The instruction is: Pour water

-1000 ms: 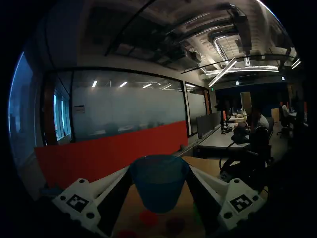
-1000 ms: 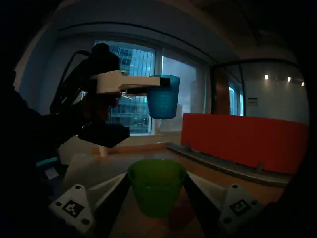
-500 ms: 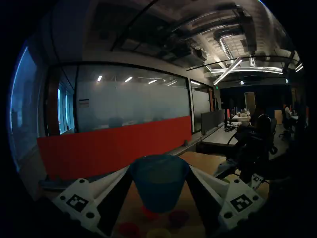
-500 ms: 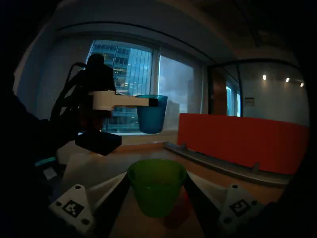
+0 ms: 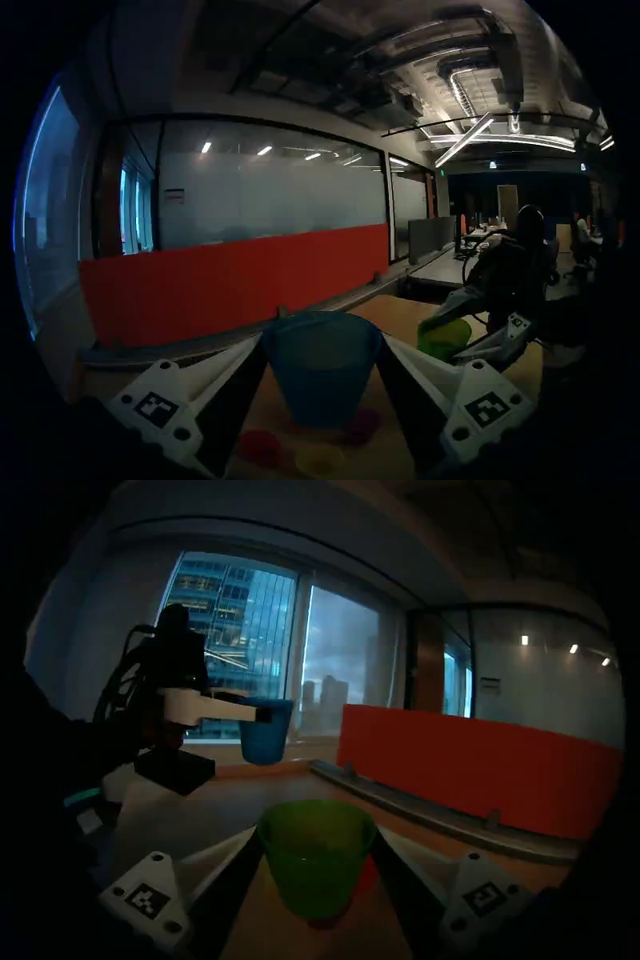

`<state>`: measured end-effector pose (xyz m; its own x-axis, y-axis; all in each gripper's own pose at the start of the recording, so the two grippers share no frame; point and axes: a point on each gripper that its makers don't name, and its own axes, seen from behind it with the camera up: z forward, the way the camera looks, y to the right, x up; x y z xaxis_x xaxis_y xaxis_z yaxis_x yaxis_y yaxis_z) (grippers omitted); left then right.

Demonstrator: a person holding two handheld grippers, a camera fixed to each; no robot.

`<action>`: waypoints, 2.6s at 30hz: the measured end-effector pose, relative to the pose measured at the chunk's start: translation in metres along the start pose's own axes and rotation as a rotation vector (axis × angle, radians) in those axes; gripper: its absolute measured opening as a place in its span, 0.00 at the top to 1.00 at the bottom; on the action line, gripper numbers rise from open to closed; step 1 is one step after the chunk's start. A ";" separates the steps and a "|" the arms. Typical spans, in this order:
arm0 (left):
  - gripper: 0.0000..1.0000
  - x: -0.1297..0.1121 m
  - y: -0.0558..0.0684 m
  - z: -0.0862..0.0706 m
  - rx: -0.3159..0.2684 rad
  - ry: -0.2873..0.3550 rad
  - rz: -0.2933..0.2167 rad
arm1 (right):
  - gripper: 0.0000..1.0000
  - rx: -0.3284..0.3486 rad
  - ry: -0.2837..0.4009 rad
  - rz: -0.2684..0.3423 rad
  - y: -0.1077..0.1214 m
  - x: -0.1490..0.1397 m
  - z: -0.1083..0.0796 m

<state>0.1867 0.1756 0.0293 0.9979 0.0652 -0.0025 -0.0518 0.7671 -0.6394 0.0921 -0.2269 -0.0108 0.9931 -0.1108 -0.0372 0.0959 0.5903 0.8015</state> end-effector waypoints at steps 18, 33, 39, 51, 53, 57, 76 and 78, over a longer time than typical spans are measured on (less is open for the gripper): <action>0.11 -0.039 -0.003 -0.010 0.014 -0.050 -0.013 | 0.09 -0.090 0.004 0.032 0.040 0.007 -0.031; 0.11 -0.057 -0.008 -0.015 0.008 -0.089 -0.012 | 0.08 -0.104 -0.033 0.033 0.053 0.001 -0.042; 0.10 -0.078 -0.007 -0.021 0.000 -0.145 0.004 | 0.08 -0.095 -0.071 0.030 0.052 -0.012 -0.040; 0.10 -0.122 -0.004 -0.028 -0.019 -0.263 0.028 | 0.08 -0.065 -0.148 0.029 0.050 -0.037 -0.034; 0.10 -0.129 -0.005 -0.029 -0.022 -0.286 0.029 | 0.08 -0.062 -0.163 0.027 0.050 -0.042 -0.034; 0.10 -0.142 -0.005 -0.033 -0.026 -0.330 0.035 | 0.08 -0.055 -0.188 0.029 0.051 -0.051 -0.034; 0.10 -0.204 -0.020 -0.052 -0.026 -0.521 0.068 | 0.08 -0.028 -0.292 0.036 0.053 -0.092 -0.034; 0.10 -0.209 -0.021 -0.053 -0.026 -0.538 0.076 | 0.08 -0.026 -0.301 0.037 0.054 -0.095 -0.034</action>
<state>-0.0185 0.1120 0.0027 0.8296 0.4427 0.3402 -0.1150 0.7318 -0.6718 0.0050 -0.1574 0.0154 0.9319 -0.3183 0.1737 0.0651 0.6182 0.7833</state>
